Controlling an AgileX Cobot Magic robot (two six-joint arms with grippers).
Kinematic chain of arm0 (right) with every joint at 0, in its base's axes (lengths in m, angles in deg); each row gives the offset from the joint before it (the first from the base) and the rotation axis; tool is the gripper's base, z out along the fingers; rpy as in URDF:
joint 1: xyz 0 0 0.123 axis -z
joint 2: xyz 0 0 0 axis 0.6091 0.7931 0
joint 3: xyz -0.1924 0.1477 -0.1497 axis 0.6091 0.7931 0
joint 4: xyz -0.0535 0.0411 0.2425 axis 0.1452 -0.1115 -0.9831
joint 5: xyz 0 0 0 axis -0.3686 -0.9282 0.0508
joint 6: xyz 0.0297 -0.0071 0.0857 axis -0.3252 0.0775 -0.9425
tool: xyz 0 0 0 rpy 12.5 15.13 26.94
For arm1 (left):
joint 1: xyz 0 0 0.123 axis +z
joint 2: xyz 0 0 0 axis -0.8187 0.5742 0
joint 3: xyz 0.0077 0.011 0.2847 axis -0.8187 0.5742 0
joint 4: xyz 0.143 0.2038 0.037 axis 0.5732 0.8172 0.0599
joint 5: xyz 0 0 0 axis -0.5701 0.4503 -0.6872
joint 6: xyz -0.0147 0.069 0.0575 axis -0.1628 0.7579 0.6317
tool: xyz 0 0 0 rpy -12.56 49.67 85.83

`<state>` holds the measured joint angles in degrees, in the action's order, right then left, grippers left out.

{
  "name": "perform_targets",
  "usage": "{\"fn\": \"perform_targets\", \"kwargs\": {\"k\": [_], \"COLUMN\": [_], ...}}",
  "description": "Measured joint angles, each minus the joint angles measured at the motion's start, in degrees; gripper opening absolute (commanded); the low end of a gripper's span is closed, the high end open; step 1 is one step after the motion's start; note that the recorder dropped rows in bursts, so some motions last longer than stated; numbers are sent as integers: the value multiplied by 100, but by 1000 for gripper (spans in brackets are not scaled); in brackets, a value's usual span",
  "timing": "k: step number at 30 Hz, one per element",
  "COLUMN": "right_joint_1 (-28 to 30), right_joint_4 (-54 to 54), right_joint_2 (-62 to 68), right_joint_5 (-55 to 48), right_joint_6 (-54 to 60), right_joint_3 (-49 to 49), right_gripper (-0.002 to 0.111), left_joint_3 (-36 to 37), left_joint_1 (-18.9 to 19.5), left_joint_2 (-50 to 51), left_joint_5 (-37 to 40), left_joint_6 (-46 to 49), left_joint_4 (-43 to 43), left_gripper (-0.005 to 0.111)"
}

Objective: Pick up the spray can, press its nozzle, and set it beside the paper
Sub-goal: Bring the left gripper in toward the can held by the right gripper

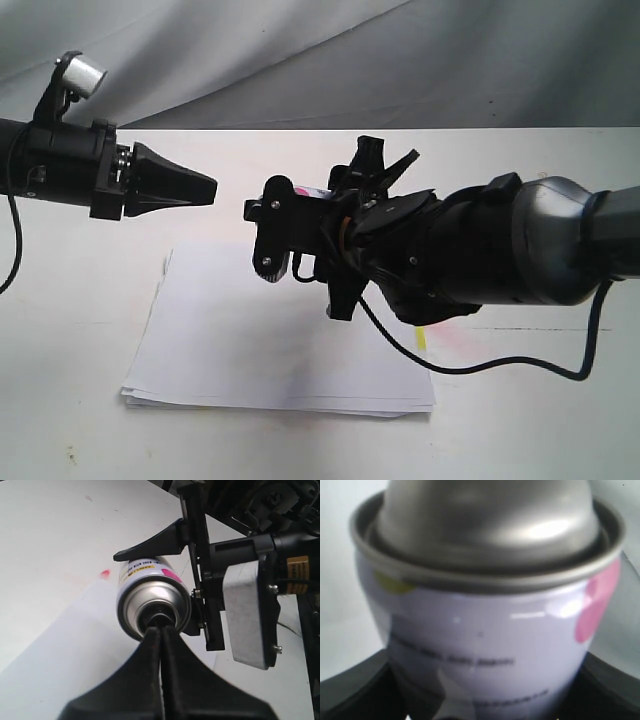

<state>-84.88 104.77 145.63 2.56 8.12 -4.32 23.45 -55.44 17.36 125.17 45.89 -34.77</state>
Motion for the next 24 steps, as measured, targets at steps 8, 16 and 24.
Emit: {"fn": "perform_targets", "kwargs": {"k": [8, 16, 24], "right_joint_1": [0, 0, 0], "right_joint_4": [0, 0, 0], "right_joint_2": [0, 0, 0], "right_joint_5": [-11, -11, -11], "right_joint_6": [18, 31, 31], "right_joint_3": [0, 0, 0], "right_gripper": [0, 0, 0], "left_joint_3": [0, 0, 0], "left_joint_1": [0, 0, 0], "left_joint_2": [138, 189, 189], "left_joint_5": [0, 0, 0], "left_joint_6": [0, 0, 0], "left_joint_4": [20, -103, -117], "left_gripper": [0, 0, 0]}}
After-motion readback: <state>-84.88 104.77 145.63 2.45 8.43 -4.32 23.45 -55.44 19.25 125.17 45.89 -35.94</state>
